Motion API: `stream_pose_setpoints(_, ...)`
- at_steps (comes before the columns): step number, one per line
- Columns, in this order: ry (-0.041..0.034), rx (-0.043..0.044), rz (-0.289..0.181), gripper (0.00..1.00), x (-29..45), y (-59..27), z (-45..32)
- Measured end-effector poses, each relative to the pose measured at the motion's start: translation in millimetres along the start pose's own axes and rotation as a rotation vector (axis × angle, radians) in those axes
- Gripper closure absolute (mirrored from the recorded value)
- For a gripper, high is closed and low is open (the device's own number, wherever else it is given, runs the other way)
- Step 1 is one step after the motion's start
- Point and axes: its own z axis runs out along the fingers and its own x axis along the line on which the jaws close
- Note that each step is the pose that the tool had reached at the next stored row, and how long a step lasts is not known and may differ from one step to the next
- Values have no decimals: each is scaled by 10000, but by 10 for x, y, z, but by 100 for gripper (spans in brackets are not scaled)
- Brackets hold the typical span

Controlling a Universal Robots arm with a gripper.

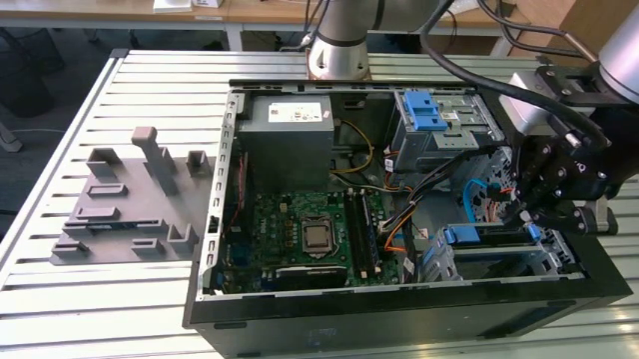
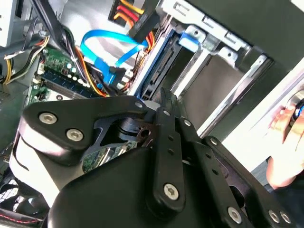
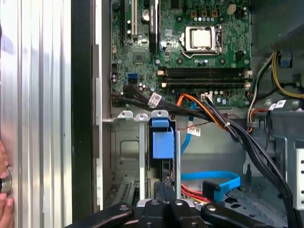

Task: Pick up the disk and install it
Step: 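Insert the first disk wire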

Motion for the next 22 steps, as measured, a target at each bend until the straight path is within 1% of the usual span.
stream_pose_setpoints(3, 0, -18, 1, 89, 0, -46, -1)
stream_pose_setpoints(9, 1, -28, 4, 89, -1, -60, -16)
stream_pose_setpoints(15, 0, -40, 2, 89, -2, -62, -91)
stream_pose_setpoints(22, 2, -95, 3, 89, -4, -84, -172)
